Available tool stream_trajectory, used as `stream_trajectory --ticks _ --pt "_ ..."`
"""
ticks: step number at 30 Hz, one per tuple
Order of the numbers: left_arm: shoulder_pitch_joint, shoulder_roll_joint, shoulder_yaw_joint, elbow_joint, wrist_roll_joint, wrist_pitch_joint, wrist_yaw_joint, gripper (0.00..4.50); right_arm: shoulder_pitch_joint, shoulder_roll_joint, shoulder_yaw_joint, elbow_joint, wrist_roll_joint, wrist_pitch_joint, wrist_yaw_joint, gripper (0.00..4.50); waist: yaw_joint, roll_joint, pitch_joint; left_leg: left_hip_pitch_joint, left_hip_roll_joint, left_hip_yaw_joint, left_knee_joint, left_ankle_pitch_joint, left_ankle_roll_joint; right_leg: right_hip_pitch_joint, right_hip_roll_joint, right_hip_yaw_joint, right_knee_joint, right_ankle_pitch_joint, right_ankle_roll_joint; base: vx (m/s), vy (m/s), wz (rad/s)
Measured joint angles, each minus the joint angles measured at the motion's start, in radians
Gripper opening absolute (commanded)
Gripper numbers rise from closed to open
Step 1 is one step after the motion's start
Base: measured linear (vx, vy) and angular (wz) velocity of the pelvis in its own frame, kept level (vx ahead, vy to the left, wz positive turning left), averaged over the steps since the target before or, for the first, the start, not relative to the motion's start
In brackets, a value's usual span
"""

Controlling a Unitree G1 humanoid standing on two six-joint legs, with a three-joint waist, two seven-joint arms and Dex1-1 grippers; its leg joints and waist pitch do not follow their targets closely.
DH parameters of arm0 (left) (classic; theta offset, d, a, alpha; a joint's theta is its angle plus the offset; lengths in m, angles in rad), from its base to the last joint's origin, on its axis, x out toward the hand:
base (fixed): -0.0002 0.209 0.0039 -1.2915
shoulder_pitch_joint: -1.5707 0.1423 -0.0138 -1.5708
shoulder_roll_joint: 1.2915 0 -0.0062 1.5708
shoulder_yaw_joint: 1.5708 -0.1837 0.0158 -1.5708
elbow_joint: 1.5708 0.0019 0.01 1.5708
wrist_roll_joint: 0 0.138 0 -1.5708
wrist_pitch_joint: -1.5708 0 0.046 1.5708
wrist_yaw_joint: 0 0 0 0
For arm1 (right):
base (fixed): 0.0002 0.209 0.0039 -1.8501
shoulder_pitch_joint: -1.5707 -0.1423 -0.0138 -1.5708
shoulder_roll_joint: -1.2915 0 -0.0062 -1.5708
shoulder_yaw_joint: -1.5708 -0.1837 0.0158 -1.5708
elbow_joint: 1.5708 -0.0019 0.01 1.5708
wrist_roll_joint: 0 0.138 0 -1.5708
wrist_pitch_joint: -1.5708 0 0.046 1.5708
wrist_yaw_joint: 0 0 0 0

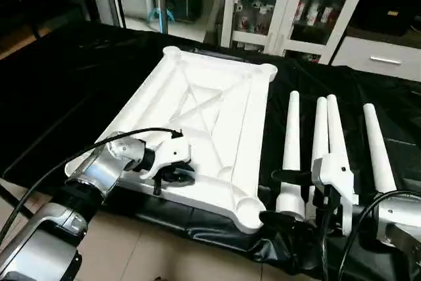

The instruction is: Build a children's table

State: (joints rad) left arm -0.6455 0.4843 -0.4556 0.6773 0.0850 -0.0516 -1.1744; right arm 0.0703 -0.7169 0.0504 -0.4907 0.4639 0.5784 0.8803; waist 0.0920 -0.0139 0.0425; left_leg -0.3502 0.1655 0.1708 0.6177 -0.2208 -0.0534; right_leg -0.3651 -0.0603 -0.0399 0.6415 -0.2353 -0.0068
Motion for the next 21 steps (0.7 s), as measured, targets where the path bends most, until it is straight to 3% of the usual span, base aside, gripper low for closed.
stream_trajectory --ticks 7,14,21 --pt "-0.003 0.009 0.031 0.036 0.01 -0.004 0.052 0.46 -0.018 0.031 -0.001 0.006 -0.009 -0.001 -0.039 4.5 -0.009 -0.001 -0.001 0.002 -0.001 0.002 -0.011 0.001 -0.001 -0.001 0.0 0.0 -0.003 0.0 0.0 0.0 0.0 0.0" --pt "-0.031 0.045 0.067 0.096 0.044 -0.038 0.155 0.29 -0.076 0.06 0.011 0.085 -0.063 -0.029 -0.081 4.5 -0.016 -0.004 -0.001 0.001 0.0 0.001 -0.021 0.004 -0.007 -0.012 0.001 -0.002 -0.004 0.001 -0.002 0.0 0.0 0.0" --pt "-0.028 0.081 0.092 0.102 0.05 -0.079 0.176 0.08 -0.078 0.084 0.035 0.101 -0.071 -0.029 -0.109 4.5 -0.006 -0.005 -0.001 -0.001 0.0 0.001 -0.023 0.006 0.001 -0.017 0.001 -0.002 -0.009 0.001 -0.003 0.0 0.0 0.0"
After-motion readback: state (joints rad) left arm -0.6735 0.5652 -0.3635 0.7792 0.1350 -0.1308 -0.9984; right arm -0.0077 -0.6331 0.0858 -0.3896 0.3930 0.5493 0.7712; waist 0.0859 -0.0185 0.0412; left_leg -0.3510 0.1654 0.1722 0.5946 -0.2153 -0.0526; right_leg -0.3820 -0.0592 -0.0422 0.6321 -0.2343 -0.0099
